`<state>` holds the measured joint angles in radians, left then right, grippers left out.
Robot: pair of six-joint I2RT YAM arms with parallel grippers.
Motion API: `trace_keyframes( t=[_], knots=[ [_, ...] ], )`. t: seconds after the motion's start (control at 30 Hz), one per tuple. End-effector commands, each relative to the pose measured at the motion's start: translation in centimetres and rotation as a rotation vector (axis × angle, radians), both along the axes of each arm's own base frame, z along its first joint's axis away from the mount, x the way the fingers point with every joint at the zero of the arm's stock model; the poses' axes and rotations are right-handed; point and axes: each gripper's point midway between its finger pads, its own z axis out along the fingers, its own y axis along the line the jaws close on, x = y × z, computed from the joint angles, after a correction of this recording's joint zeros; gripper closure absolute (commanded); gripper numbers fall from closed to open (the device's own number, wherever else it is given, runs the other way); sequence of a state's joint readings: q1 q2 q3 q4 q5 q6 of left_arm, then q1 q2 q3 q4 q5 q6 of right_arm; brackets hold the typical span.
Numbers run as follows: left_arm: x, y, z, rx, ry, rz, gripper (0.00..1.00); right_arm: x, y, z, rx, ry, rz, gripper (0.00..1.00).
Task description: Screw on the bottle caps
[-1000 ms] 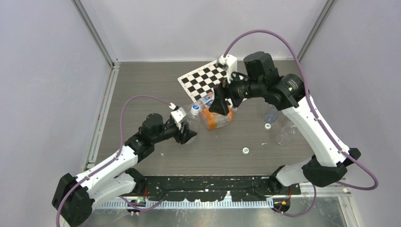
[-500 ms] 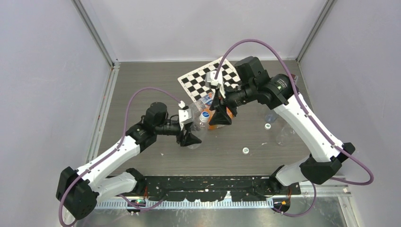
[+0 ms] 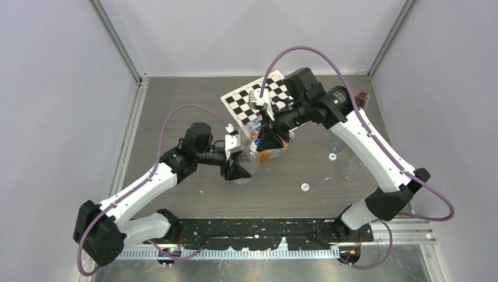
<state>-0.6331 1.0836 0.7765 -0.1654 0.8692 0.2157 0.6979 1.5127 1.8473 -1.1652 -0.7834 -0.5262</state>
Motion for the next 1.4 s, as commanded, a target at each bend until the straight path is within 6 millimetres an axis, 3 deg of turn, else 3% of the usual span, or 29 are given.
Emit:
trace_keyframes(
  t=[0.0, 0.17, 0.37, 0.4, 0.5, 0.53, 0.67, 0.73, 0.8, 0.87, 0.93, 1.0, 1.07, 1.17, 1.33, 1.37],
  knots=[
    [0.0, -0.6, 1.8, -0.038, -0.042, -0.047, 1.0, -0.1, 0.2, 1.4, 0.033, -0.023, 0.019, 0.72],
    [1.1, -0.6, 2.3, -0.031, -0.065, -0.001, 1.0, 0.3, 0.2, 0.7, 0.002, 0.008, -0.013, 0.98],
    [5.6, -0.1, 4.8, -0.071, -0.203, 0.3, 1.0, 3.4, -0.1, -2.4, -0.146, 0.156, -0.308, 0.99],
    [7.2, 0.2, 6.2, -0.117, -0.278, 0.405, 1.0, 4.4, -0.3, -3.3, -0.186, 0.218, -0.429, 0.99],
    [8.6, 0.6, 7.5, -0.175, -0.405, 0.592, 1.0, 6.6, -0.5, -5.0, -0.23, 0.346, -0.723, 0.99],
    [8.9, 0.7, 7.7, -0.173, -0.453, 0.645, 1.0, 7.4, -0.7, -5.9, -0.247, 0.42, -0.862, 0.99],
    [8.0, -0.5, 8.4, -0.134, -0.732, 0.736, 1.0, 8.3, -0.6, -8.0, -0.243, 0.61, -1.136, 0.99],
    [7.6, -0.9, 8.1, -0.125, -0.807, 0.771, 1.0, 8.7, -0.1, -8.0, -0.176, 0.661, -1.194, 0.99],
    [7.6, -1.0, 7.2, -0.117, -0.755, 0.791, 1.0, 9.2, -0.1, -7.1, -0.109, 0.645, -1.212, 0.99],
    [7.5, -0.7, 6.1, -0.077, -0.696, 0.78, 1.0, 9.5, -0.4, -5.3, -0.055, 0.581, -1.189, 0.96],
    [7.3, -0.2, 4.7, -0.043, -0.617, 0.755, 1.0, 9.4, -0.9, -3.2, -0.017, 0.496, -1.126, 0.63],
    [7.1, 0.5, 3.1, 0.003, -0.519, 0.71, 1.0, 8.9, -1.2, -1.2, 0.009, 0.38, -1.018, 0.41],
    [6.8, 1.5, 1.7, 0.042, -0.426, 0.649, 1.0, 8.3, -2.0, 0.1, 0.021, 0.246, -0.909, 0.32],
    [5.2, 2.5, 0.0, 0.09, -0.291, 0.485, 1.0, 6.1, -2.9, 1.3, 0.027, 0.044, -0.677, 0.31],
    [1.8, 2.5, 0.5, 0.081, -0.142, 0.23, 1.0, 1.8, -2.9, 2.2, 0.1, -0.19, -0.284, 0.3],
    [1.3, 2.3, 0.6, 0.077, -0.122, 0.19, 1.0, 1.1, -2.7, 1.7, 0.105, -0.232, -0.2, 0.3]
  ],
)
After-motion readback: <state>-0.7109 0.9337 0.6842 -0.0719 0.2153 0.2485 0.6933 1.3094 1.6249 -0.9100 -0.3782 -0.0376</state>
